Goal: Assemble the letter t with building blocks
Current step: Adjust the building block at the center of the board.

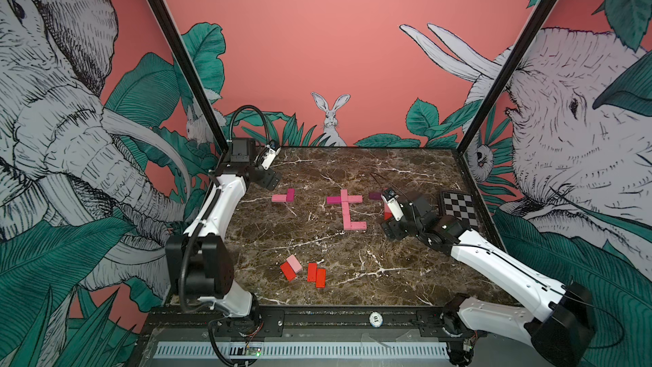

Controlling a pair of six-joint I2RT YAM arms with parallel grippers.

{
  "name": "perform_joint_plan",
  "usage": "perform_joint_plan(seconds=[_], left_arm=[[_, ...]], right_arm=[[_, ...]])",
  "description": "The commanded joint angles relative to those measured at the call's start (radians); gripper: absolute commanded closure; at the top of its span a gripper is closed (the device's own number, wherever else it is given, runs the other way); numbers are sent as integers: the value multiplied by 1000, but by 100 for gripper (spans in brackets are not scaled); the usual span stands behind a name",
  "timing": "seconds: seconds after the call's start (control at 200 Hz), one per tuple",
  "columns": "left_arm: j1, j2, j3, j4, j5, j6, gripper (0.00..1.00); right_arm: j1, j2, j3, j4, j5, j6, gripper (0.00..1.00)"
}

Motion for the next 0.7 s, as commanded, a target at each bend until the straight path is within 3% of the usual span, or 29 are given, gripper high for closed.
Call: perform_joint_plan(seconds=[0.0, 0.125, 0.22, 0.475, 0.615, 0.695], left_arm=[[-56, -158, -127, 89, 9, -271, 1], [-135, -283, -210, 27, -62, -359, 1], [-186, -323, -216, -83, -6, -434, 1], [-576, -460, -394, -197, -326, -692, 1], [-738, -458, -441, -254, -410, -843, 1], [-775, -446, -458, -299, -413, -981, 1]], right_arm=[[-4, -8, 2, 24, 8, 11, 8], [-5, -5, -2, 35, 23, 14, 7], [-6, 8, 0, 42, 32, 20, 6], [-7, 29, 4, 40, 61, 32, 6], [-7, 34, 8, 38, 61, 36, 6], [-7, 36, 5, 41, 62, 39, 6]])
